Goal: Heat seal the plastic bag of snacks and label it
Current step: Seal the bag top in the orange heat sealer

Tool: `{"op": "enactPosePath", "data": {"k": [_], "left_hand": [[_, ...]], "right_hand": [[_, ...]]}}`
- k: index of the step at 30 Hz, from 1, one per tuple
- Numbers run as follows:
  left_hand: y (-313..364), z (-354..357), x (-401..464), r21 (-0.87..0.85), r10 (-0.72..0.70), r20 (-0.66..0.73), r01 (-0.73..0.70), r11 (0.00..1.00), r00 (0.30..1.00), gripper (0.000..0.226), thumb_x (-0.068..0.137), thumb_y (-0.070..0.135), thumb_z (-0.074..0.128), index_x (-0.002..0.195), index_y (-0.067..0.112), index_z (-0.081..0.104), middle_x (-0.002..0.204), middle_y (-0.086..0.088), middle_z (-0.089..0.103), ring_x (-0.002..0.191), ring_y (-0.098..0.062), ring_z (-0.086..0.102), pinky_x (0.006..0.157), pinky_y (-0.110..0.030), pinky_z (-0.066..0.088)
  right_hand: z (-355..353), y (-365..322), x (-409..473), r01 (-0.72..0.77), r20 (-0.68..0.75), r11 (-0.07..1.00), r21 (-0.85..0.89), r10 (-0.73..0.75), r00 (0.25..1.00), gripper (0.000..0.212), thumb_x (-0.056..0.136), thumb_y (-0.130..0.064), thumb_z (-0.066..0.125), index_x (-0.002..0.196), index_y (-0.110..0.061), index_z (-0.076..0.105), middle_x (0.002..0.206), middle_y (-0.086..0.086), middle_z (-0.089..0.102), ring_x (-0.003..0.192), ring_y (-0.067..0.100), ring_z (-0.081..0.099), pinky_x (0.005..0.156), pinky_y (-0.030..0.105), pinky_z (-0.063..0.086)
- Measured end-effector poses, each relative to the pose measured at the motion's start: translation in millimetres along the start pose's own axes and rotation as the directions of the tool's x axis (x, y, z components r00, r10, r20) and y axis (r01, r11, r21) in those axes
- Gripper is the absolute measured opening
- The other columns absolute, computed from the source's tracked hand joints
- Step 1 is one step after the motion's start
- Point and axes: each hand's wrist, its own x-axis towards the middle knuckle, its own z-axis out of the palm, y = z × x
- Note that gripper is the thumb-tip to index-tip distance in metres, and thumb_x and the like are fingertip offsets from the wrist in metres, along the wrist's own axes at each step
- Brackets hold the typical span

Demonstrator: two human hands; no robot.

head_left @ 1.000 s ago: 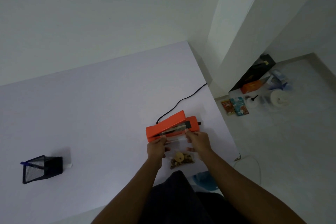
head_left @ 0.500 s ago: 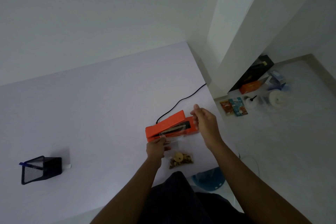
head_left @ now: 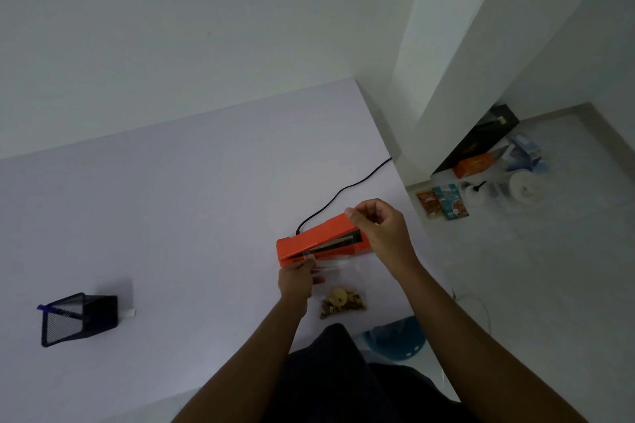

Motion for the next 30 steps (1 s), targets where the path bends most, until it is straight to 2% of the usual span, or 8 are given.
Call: {"op": "enactPosePath", "data": {"k": [7, 13, 17, 20, 25, 30], "left_hand": [[2.8, -1.1, -3.3, -0.022, -0.001, 0.002, 0.001, 1.0, 1.0, 0.024, 0.096, 0.028, 0.065, 0.097, 0.005, 0.07, 0.09, -0.015, 0.076, 0.061, -0.02, 0.071, 0.035, -0.018, 0.04], [3.2, 0.0, -3.0, -0.008, -0.014, -0.006, 0.014, 1.0, 1.0, 0.025, 0.095, 0.032, 0.065, 0.095, 0.007, 0.071, 0.085, -0.012, 0.077, 0.06, -0.019, 0.071, 0.037, -0.02, 0.04], [4.8, 0.1, -3.5, -0.001, -0.018, -0.004, 0.018, 1.0, 1.0, 0.024, 0.095, 0.03, 0.065, 0.094, 0.007, 0.073, 0.084, -0.012, 0.077, 0.059, -0.018, 0.071, 0.041, -0.022, 0.042], [7.2, 0.5, -5.0, -0.031, -0.01, -0.005, 0.01, 0.999, 1.0, 0.02, 0.094, 0.024, 0.067, 0.086, 0.006, 0.072, 0.085, -0.016, 0.076, 0.06, -0.021, 0.07, 0.037, -0.017, 0.042], [7.1, 1.4, -5.0, -0.042, -0.011, -0.006, 0.011, 0.999, 1.0, 0.019, 0.094, 0.021, 0.066, 0.082, 0.007, 0.071, 0.087, -0.018, 0.076, 0.061, -0.023, 0.069, 0.035, -0.015, 0.041], [7.4, 0.9, -4.7, -0.032, -0.015, -0.005, 0.015, 0.999, 1.0, 0.017, 0.095, 0.019, 0.065, 0.083, 0.008, 0.071, 0.088, -0.018, 0.076, 0.063, -0.023, 0.07, 0.037, -0.016, 0.043]], "right_hand": [[-6.6, 29.5, 6.1, -0.084, -0.089, 0.996, -0.024, 0.082, 0.993, 0.021, 0.088, -0.033, 0.075, 0.09, -0.013, 0.071, 0.088, 0.007, 0.072, 0.082, 0.015, 0.067, 0.067, 0.017, 0.053], [-7.7, 58.1, 14.1, -0.171, -0.147, 0.984, -0.054, 0.161, 0.976, 0.024, 0.089, -0.038, 0.073, 0.092, -0.014, 0.073, 0.089, 0.002, 0.074, 0.088, 0.019, 0.07, 0.078, 0.032, 0.058], [-6.4, 72.1, 16.7, -0.205, -0.191, 0.975, -0.087, 0.186, 0.964, 0.029, 0.088, -0.043, 0.071, 0.097, -0.015, 0.07, 0.096, 0.001, 0.071, 0.092, 0.017, 0.067, 0.078, 0.029, 0.055], [-5.0, 81.0, 18.1, -0.246, -0.211, 0.964, -0.097, 0.221, 0.952, 0.036, 0.087, -0.049, 0.071, 0.102, -0.017, 0.068, 0.102, 0.001, 0.068, 0.094, 0.016, 0.065, 0.081, 0.032, 0.055], [-3.8, 88.6, 19.1, -0.286, -0.202, 0.956, -0.062, 0.269, 0.942, 0.037, 0.088, -0.049, 0.069, 0.099, -0.015, 0.067, 0.099, 0.003, 0.069, 0.092, 0.019, 0.065, 0.084, 0.037, 0.056], [-5.6, 90.4, 21.0, -0.302, -0.188, 0.952, -0.057, 0.287, 0.939, 0.038, 0.088, -0.05, 0.07, 0.1, -0.014, 0.068, 0.099, 0.002, 0.07, 0.093, 0.017, 0.065, 0.083, 0.035, 0.055]]}}
